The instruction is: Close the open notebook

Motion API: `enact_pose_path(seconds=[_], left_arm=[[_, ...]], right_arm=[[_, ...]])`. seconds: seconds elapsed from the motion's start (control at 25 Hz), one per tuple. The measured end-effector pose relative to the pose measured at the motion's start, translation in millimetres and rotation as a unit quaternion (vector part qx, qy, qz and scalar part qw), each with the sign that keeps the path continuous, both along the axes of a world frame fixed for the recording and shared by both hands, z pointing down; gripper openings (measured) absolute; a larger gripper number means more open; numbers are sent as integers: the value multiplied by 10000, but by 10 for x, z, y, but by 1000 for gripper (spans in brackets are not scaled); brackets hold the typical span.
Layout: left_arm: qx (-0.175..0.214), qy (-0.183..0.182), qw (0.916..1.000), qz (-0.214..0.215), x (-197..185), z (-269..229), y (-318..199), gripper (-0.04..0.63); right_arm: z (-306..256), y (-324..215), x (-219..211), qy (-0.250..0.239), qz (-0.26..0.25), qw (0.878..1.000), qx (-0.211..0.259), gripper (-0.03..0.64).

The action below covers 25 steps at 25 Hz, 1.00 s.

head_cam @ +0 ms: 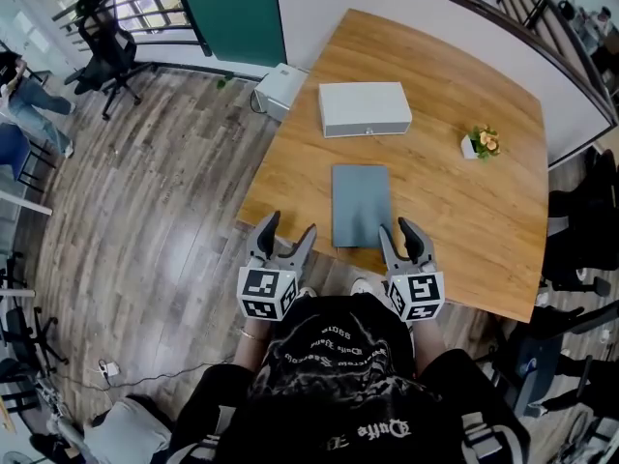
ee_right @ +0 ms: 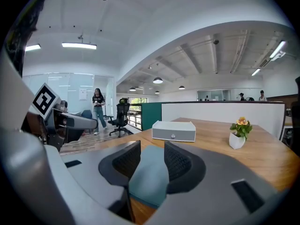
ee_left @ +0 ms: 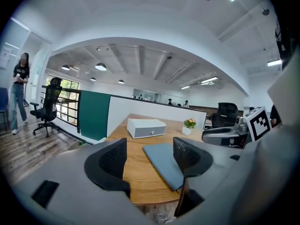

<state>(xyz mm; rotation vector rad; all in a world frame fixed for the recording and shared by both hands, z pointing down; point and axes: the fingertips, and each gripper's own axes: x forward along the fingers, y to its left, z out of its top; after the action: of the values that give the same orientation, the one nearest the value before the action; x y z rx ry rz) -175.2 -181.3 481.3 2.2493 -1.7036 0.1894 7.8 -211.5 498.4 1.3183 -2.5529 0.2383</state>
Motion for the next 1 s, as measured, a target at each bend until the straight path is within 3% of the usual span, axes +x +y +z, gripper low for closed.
enact_pose_path(seconds=[0.12,0.44,0.68,1.0], left_arm=[[63,-12,9999,125,39,-1,48,300],[283,-63,9995,-115,-25,-61,174,38],[311,209,9993,55,54,-81,244,23],[273,130,9995,123,126,-30,277,23]], right_arm=[[-1,44,-32,49,6,10000,71,137],[-30,155,-33,3,70,9999,143,8],[-59,220,-18,16,32,9998,199,6],[-42,245,-13,198,12,9995,241,6]])
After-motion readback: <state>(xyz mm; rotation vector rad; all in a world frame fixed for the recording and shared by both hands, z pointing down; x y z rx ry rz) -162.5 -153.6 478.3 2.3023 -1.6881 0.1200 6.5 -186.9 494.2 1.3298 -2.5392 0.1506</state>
